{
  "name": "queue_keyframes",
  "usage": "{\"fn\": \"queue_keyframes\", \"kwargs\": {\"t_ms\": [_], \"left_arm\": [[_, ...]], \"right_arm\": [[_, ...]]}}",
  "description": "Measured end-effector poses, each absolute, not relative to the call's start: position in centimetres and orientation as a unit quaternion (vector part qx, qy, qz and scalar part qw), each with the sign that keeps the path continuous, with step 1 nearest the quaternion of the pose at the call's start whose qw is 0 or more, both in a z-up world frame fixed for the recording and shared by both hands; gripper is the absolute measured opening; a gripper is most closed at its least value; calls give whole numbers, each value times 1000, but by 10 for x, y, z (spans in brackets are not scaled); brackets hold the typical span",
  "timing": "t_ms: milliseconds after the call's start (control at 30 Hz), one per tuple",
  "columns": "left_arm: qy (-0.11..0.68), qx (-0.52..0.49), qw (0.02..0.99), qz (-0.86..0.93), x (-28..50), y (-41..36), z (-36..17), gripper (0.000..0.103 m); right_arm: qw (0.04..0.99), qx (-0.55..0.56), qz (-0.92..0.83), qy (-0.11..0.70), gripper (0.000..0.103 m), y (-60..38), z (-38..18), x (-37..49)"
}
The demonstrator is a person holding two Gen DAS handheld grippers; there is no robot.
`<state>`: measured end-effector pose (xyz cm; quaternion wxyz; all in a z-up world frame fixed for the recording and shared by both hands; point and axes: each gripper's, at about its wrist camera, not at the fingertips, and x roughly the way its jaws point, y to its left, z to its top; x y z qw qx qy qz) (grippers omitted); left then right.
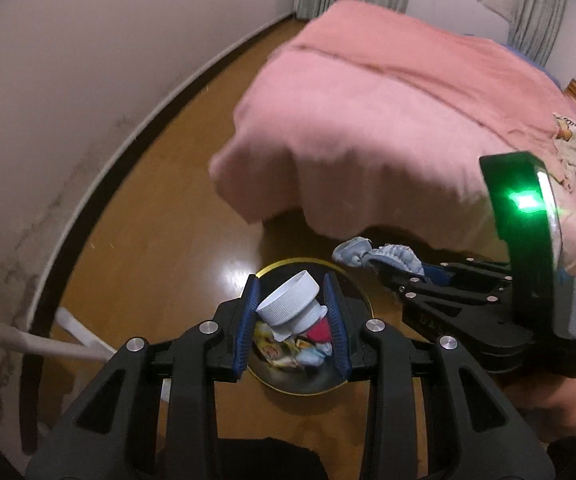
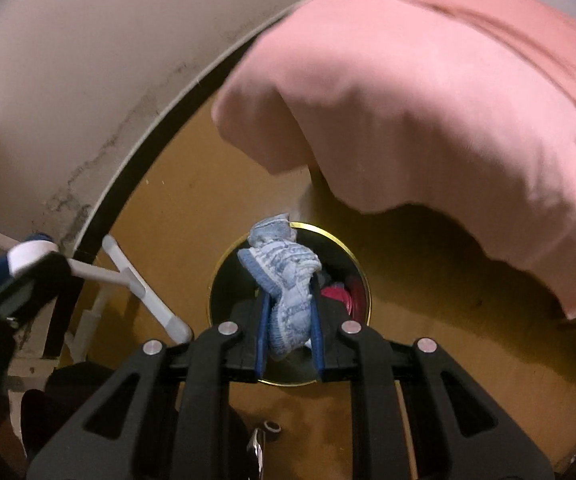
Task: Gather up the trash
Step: 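Carry the sock and white cup over the black bin and open both tools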
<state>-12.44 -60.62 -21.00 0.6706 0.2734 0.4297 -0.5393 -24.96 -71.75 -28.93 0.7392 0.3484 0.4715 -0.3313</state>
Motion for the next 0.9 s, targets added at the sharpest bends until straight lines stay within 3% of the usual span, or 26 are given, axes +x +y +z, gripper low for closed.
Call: {"fn": "queue_keyframes", "kwargs": {"t_ms": [200,533,600,667,700,900], "left_arm": [[457,281,658,-529,-122,-616,-245,32],[472,281,651,-524,-115,-615,-258,32],[474,282,648,-524,-115,-616,-261,32],[477,282,647,-523,-114,-616,-264,32],[479,283,646,-523,-114,-617,-265,32],[483,284,642,-523,-116,-620,-273,32]], "right_arm": [[719,375,-320,490,17,-727,-323,-249],[709,398,-307,495,18,-733,-343,-247],[707,402,-305,495,26,-733,-344,-246],[710,399,-307,493,52,-734,-342,-248],[712,395,-311,490,58,-734,-340,-249],[715,394,-317,482,60,-739,-336,-251]]}}
